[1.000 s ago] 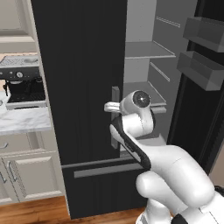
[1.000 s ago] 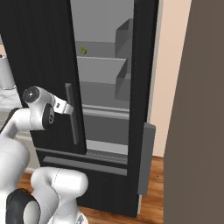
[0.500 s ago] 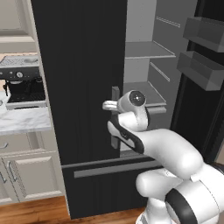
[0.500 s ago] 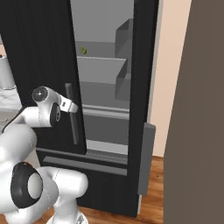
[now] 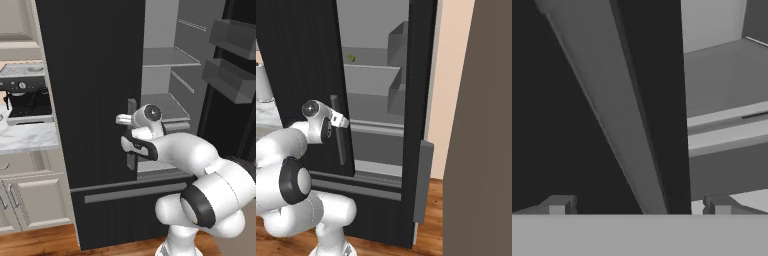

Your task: There is a bowl on the dining counter. Grab a lemon wedge from the fridge and place it in the bowl. Then get the liquor bottle and glass cup from the cabinet and place them next to the bowl.

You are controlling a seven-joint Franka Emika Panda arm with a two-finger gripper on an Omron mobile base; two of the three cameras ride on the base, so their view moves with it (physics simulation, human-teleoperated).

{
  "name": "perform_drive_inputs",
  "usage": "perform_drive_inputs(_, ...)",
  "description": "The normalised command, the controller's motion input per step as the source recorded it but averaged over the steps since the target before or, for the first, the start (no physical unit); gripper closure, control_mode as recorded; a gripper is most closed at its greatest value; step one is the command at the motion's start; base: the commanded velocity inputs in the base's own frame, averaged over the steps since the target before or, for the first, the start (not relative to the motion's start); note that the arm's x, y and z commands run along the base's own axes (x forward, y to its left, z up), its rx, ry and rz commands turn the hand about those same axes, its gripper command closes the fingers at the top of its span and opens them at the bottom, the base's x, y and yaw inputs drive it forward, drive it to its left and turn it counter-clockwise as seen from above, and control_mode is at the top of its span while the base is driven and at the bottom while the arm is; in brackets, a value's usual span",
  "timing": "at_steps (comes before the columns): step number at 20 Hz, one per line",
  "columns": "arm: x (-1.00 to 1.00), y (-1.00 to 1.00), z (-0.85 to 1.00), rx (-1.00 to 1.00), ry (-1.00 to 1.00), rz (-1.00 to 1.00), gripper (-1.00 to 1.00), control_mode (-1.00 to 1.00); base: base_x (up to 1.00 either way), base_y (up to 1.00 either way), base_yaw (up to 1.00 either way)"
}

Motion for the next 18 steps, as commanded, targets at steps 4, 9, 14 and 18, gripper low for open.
perform_drive_inputs(4, 0.40, 0.00, -0.14, 0.03, -0.03, 0.00, -1.00, -1.00, 0.00, 0.00, 0.00)
perform_drive_inputs(9, 0.41, 0.00, -0.15, 0.02, -0.02, 0.00, -1.00, -1.00, 0.00, 0.00, 0.00)
perform_drive_inputs(14, 0.44, 0.00, -0.18, 0.02, 0.00, 0.00, -1.00, -1.00, 0.00, 0.00, 0.00)
perform_drive_inputs(18, 0.40, 0.00, -0.11, 0.02, 0.00, 0.00, 1.00, -1.00, 0.00, 0.00, 0.00)
